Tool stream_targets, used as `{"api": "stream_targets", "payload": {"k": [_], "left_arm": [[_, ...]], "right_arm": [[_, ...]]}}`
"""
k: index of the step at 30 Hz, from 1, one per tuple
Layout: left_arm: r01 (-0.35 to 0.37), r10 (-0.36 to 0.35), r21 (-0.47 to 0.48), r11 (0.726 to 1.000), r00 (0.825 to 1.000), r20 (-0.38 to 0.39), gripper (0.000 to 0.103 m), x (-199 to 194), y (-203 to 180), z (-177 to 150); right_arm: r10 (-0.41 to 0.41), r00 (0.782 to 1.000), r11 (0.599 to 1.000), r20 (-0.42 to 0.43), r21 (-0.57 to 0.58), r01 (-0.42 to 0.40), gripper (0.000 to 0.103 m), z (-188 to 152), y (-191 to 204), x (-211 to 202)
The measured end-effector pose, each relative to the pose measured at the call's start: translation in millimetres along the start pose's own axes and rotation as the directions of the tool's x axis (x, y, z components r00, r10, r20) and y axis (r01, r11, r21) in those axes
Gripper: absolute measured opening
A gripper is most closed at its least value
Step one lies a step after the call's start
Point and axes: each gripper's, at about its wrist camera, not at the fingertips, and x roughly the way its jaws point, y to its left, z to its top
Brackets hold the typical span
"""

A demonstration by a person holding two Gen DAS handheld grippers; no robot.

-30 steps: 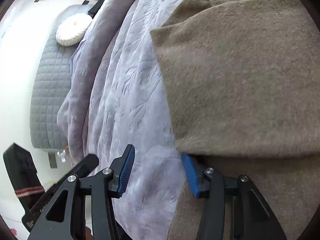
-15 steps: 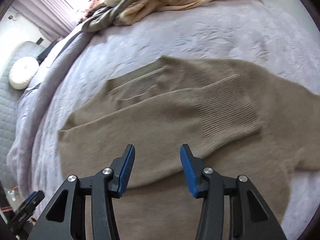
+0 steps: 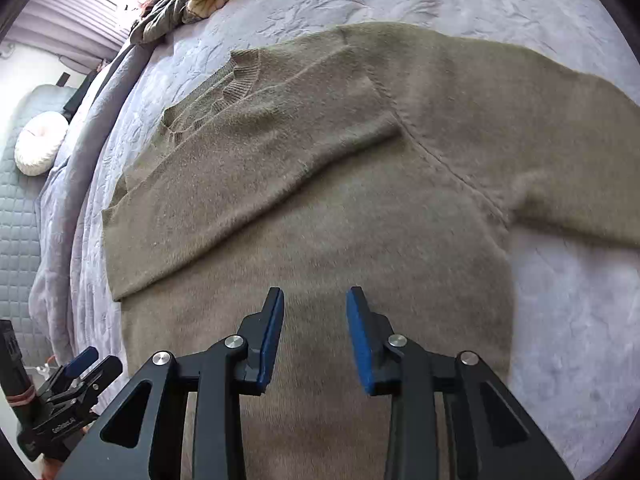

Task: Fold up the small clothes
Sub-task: 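Grasp the other sleeve cuff with the right gripper, then fold the held sleeve across the sweater body, then open the right gripper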

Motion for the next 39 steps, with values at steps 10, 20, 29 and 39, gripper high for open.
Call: {"api": "stream_targets", "payload": {"k": [10, 20, 29, 39], "left_arm": [[0.056, -0.048, 0.09, 0.994, 0.995, -0.085, 0.1, -6, -73, -15], [0.045, -0.028, 0.163, 0.986, 0.994, -0.104, 0.1, -5, -122, -4], [0.043, -0.019, 0.188, 0.981, 0.992, -0.127, 0.1, 7, -157, 5], [0.044, -0.012, 0.222, 0.974, 0.99, -0.144, 0.1, 18, -193, 9]], "right_arm": [[0.076, 0.997, 0.975, 0.003, 0.211, -0.075, 0.039, -43, -68, -33], [0.106, 0.984, 0.893, 0.145, 0.421, -0.159, 0.04, -32, -156, -67], [0.04, 0.935, 0.73, 0.351, 0.629, -0.267, 0.046, -19, -264, -106], [0.024, 0.832, 0.548, 0.554, 0.689, -0.475, 0.046, -4, -342, -128]]}}
